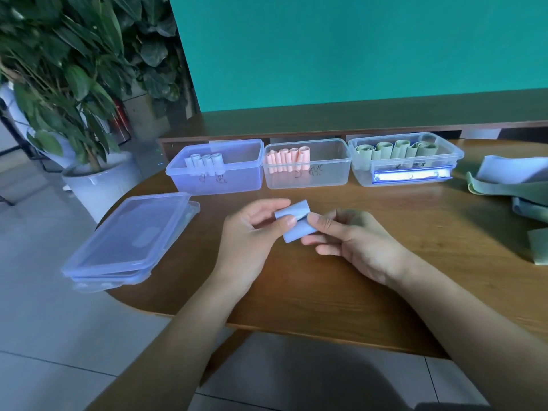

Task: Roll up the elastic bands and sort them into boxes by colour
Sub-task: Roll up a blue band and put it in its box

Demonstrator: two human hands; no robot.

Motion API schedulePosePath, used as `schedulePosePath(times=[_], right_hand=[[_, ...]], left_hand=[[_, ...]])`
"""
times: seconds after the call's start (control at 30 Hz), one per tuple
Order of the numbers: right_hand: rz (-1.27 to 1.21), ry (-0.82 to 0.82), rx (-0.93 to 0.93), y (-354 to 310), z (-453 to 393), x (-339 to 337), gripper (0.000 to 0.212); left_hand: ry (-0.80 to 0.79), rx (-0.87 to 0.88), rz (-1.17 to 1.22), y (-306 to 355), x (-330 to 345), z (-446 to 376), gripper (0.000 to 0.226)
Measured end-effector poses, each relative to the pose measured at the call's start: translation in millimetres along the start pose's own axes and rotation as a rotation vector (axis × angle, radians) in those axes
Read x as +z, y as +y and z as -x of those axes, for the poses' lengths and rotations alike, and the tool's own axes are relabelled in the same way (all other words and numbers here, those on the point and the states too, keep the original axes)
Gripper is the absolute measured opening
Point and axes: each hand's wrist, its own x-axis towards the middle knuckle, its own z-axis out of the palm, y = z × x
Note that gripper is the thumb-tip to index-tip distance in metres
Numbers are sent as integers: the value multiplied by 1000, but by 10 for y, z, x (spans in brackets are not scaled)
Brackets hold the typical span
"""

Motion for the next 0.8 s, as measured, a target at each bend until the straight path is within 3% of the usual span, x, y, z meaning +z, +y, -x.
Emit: schedulePosePath(times=[0.27,0.57,0.8], right_hand=[[-150,-14,-71,30,-25,19,45],[-125,-19,-103,13,3,21,35],[-154,-3,-73,0,23,50,43]], left_hand=[[-3,30,11,12,49,39,29],[-24,45,-2,25,61,88,29],[-61,31,-19,22,42,102,35]])
